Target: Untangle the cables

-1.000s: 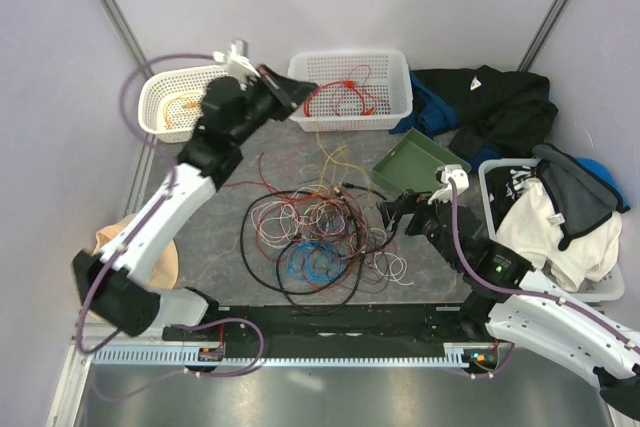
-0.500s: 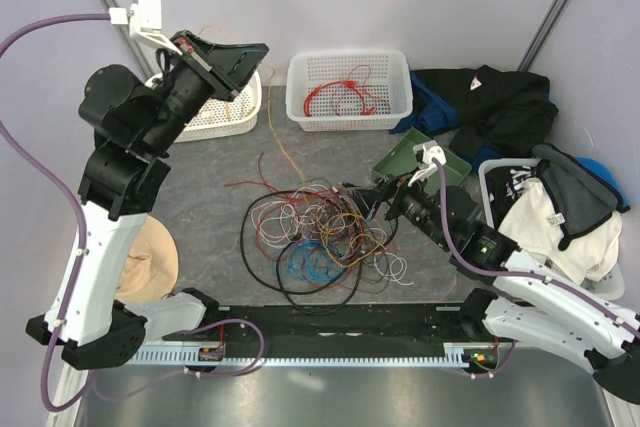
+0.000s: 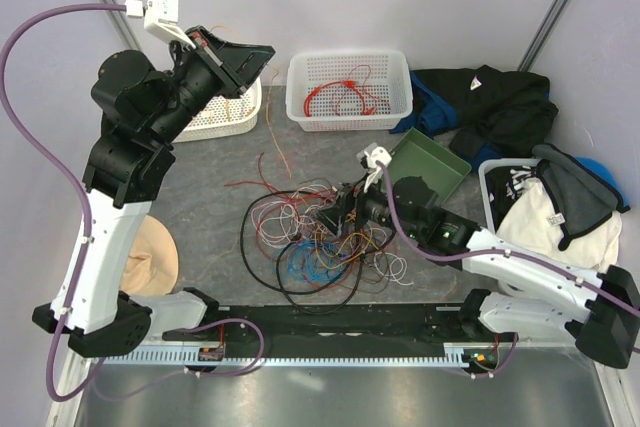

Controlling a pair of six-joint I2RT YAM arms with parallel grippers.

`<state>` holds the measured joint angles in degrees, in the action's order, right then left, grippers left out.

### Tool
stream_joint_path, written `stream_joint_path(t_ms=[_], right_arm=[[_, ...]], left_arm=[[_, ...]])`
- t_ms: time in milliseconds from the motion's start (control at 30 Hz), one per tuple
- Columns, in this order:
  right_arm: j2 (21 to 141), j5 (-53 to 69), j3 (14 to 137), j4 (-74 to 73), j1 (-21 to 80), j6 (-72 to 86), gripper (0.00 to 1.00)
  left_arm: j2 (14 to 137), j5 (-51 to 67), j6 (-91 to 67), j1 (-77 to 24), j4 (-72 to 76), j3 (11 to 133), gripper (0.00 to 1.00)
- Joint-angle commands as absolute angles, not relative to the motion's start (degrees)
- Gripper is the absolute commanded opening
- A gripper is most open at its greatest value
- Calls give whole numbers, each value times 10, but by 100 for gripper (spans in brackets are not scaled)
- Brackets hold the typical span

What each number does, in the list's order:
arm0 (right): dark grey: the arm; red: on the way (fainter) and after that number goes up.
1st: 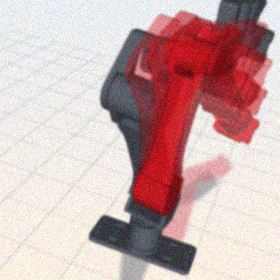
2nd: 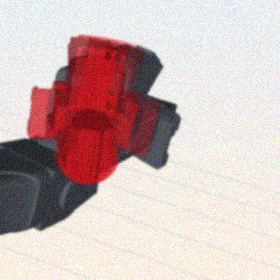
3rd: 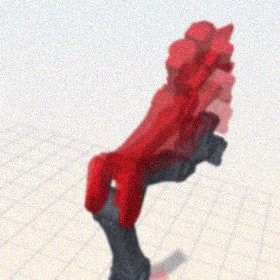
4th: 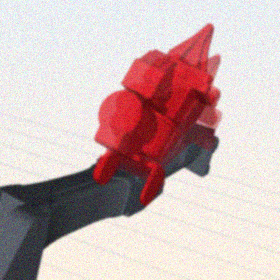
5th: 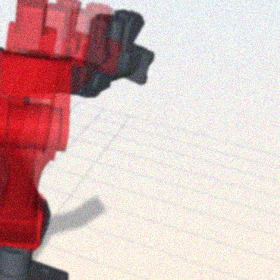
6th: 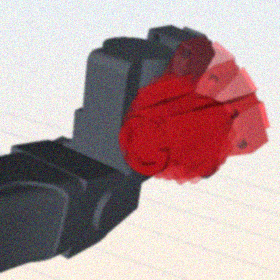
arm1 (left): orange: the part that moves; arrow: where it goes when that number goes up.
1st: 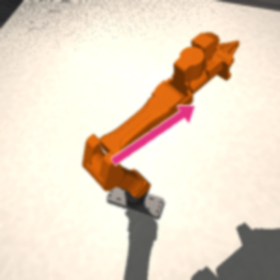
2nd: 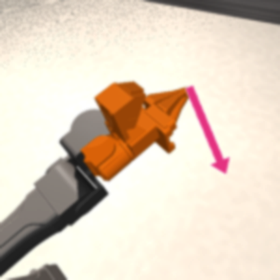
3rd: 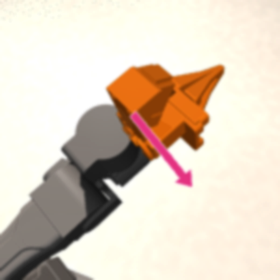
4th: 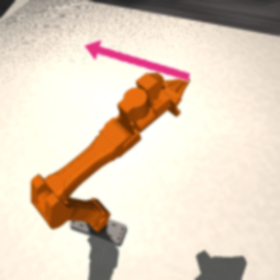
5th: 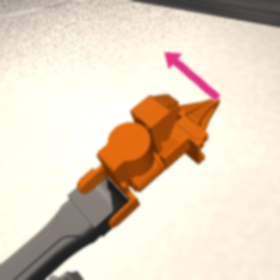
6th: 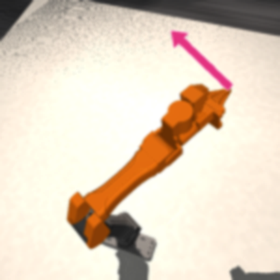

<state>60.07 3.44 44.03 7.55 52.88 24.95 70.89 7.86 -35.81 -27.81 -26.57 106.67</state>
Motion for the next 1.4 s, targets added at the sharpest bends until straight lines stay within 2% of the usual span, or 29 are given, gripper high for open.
stream_joint_path(t_ms=[0,400,567,667,700,800,867,933,1133,1233,1367], right_arm=[[643,33,465,98,549,193,98],[818,-49,483,187,560,153,96],[865,-33,504,226,562,150,86],[889,-33,519,251,562,156,71],[894,-31,521,254,561,159,57],[883,-43,512,258,562,164,31],[865,-65,498,242,561,167,22],[815,-87,496,190,562,174,0],[658,-164,583,-23,562,185,0],[628,-188,670,-119,562,176,0],[629,-206,772,-203,562,171,0]], left_arm=[[707,86,-334,-276,-269,1097,2],[700,93,-343,-275,-283,1103,2],[693,91,-344,-275,-283,1090,2],[692,84,-345,-275,-280,1083,2],[692,81,-344,-275,-280,1082,2],[684,71,-332,-276,-281,1078,2],[675,48,-320,-275,-280,1069,2],[661,23,-313,-275,-281,1047,2],[606,-97,-298,-274,-267,914,2],[578,-131,-313,-274,-226,798,8],[541,-145,-340,-273,-178,649,22]])
